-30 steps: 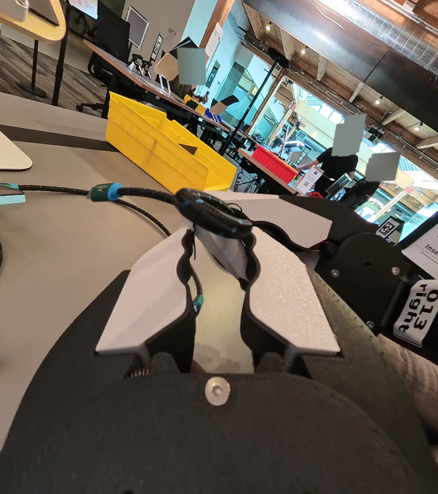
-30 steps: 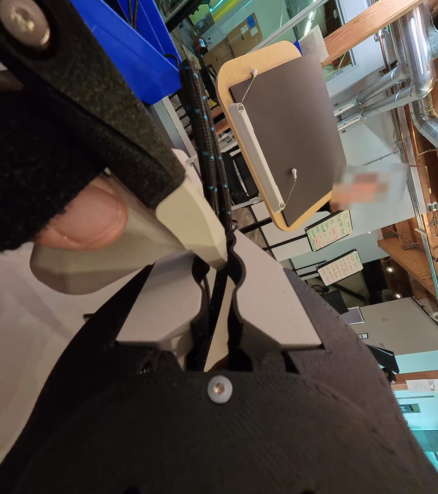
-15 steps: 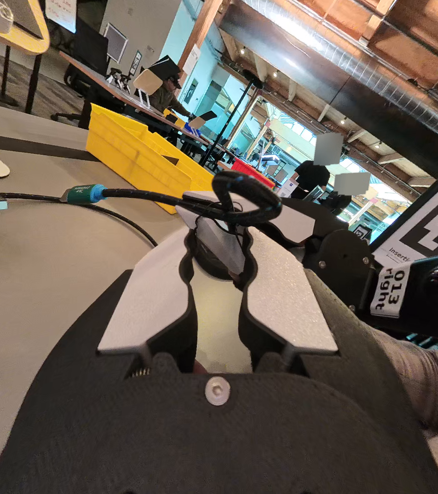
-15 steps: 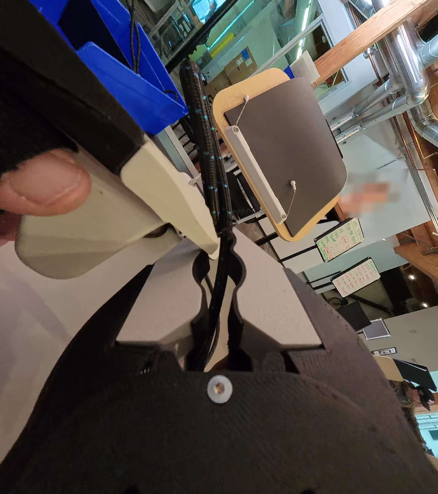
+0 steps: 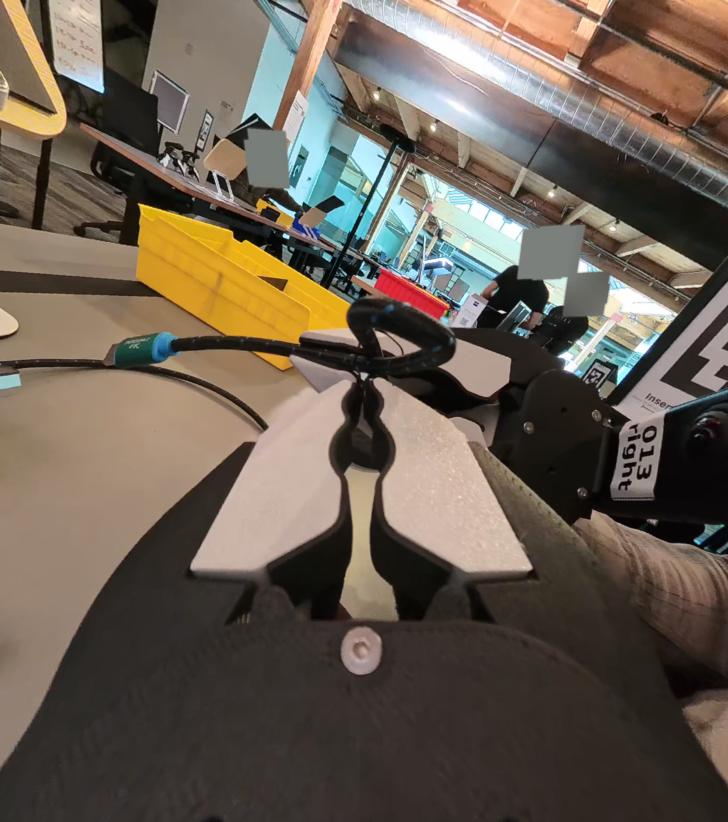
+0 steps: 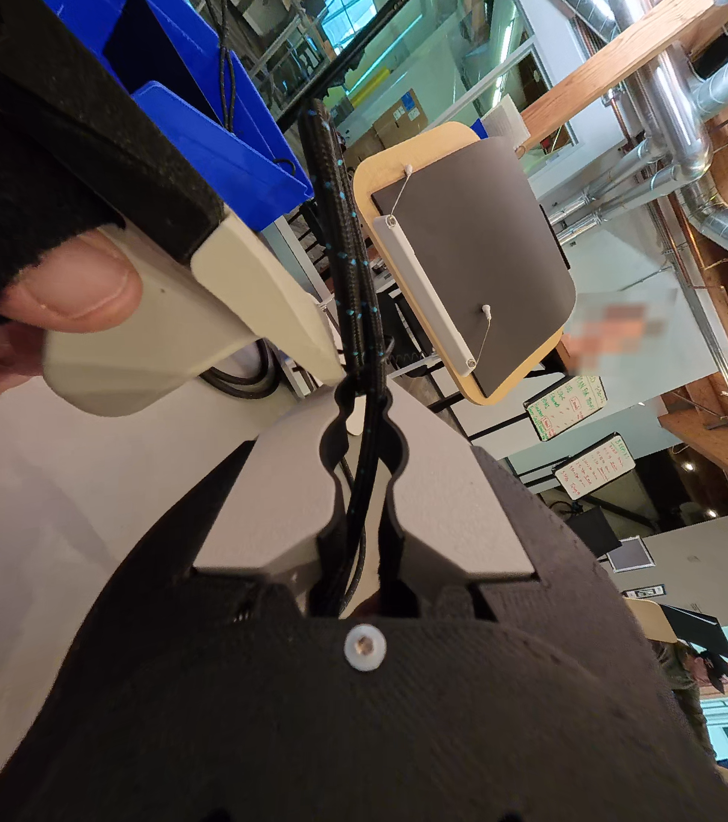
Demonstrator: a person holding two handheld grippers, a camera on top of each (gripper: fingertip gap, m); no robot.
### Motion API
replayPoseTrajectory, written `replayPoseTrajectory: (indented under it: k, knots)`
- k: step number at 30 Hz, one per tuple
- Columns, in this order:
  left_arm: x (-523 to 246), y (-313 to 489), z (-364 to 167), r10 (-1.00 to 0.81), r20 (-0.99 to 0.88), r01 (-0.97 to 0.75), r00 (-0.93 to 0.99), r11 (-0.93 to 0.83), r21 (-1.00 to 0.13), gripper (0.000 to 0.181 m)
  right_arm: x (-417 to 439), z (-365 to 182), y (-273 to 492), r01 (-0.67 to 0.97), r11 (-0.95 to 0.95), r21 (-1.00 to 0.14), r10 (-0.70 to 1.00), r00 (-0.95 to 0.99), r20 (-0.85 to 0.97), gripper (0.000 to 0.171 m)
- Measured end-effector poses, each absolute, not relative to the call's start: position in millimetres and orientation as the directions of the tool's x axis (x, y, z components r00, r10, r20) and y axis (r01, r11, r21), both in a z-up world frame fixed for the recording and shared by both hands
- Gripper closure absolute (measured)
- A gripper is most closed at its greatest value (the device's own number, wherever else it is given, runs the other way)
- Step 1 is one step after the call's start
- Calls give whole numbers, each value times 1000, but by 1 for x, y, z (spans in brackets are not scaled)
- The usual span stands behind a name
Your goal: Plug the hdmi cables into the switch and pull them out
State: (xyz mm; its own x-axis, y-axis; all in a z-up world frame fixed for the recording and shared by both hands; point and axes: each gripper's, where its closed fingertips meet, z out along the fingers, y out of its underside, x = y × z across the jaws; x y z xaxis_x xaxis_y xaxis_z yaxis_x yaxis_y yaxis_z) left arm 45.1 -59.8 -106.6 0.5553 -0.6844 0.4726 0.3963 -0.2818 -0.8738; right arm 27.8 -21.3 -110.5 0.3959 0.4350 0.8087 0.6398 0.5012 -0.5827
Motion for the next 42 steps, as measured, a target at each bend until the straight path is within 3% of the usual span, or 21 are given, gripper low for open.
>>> replayPoseTrajectory:
  k: [10, 16, 21, 27, 32, 38, 42]
  knots:
    - [43, -59, -110, -680, 267, 196, 683, -181, -964, 181, 27, -118, -22, 628, 437, -644, 551, 379, 744, 168]
    - [38, -55, -110, -633, -21, -69, 774, -51, -996, 181, 28, -123, -24, 568, 343, -748, 695, 382, 609, 168]
    - [34, -52, -107, -550, -304, -324, 778, 63, -944, 181, 26, -125, -29, 505, 229, -832, 808, 377, 452, 168]
    - [29, -48, -98, -376, -709, -684, 597, 223, -695, 181, 21, -125, -40, 399, 3, -917, 932, 332, 147, 167]
    - [23, -43, -92, -247, -903, -853, 351, 313, -417, 181, 13, -124, -51, 321, -213, -923, 964, 224, -145, 168]
    - [21, -46, -69, 59, -998, -893, 13, 449, 15, 181, 7, -103, -75, 214, -455, -865, 882, -23, -470, 167]
    - [26, -53, -55, 234, -965, -827, -116, 516, 224, 181, 9, -85, -88, 136, -557, -819, 795, -199, -574, 167]
